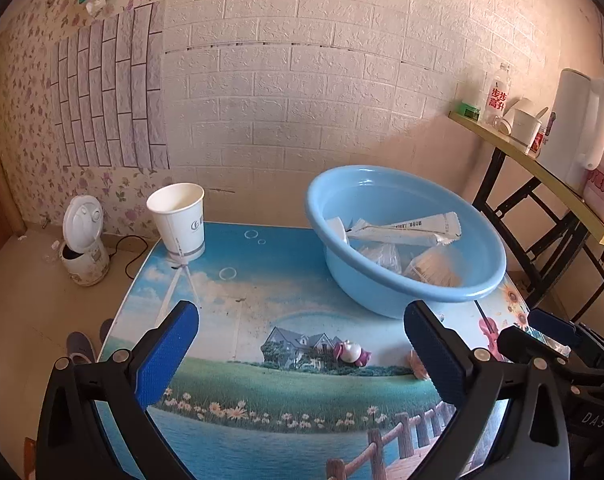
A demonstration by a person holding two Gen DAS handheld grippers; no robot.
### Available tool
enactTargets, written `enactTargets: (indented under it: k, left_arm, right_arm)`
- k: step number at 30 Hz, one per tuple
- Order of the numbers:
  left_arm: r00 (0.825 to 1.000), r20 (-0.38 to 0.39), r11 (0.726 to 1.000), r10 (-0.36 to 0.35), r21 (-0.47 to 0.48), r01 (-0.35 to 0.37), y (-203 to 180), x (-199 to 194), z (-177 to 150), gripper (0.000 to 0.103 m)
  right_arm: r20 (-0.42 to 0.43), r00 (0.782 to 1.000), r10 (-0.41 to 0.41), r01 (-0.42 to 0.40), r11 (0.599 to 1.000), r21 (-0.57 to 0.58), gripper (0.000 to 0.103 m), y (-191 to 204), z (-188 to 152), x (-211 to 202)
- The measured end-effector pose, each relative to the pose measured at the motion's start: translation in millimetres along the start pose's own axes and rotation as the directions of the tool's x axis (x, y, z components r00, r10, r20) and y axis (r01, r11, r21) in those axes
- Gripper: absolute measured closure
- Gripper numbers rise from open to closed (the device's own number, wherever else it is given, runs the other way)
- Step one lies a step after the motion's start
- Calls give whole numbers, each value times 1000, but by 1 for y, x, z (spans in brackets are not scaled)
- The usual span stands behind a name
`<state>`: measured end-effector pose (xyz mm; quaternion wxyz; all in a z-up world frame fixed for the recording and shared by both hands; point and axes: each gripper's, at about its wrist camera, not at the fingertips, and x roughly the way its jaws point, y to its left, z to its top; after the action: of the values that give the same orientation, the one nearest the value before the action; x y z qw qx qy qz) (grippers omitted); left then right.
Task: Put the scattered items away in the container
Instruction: 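Open both tools and withdraw them from the basin over the table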
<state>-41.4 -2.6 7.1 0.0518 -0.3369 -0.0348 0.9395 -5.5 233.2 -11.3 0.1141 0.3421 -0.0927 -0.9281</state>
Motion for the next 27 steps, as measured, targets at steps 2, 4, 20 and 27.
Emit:
enactTargets:
  k: [2, 4, 20, 27]
  left_arm:
    - [1000, 1, 1000, 5, 2, -5, 1, -5, -4, 0]
    - [1000, 12, 1000, 11, 9, -11, 0, -12, -6, 0]
    - [998, 44, 998, -42, 51, 40, -18, -56, -26, 0]
    - [999, 37, 996, -31, 82, 28, -22, -63, -41, 0]
  right_arm:
    - [11, 1000, -9, 9, 999, -32, 19, 7, -6, -2]
    - [22, 999, -23, 25, 998, -63, 19, 15, -13, -6]
    - [128, 990, -63, 64, 998, 0, 19, 16, -42, -56]
    - [95, 994, -56, 60, 997, -38, 19, 26, -56, -54]
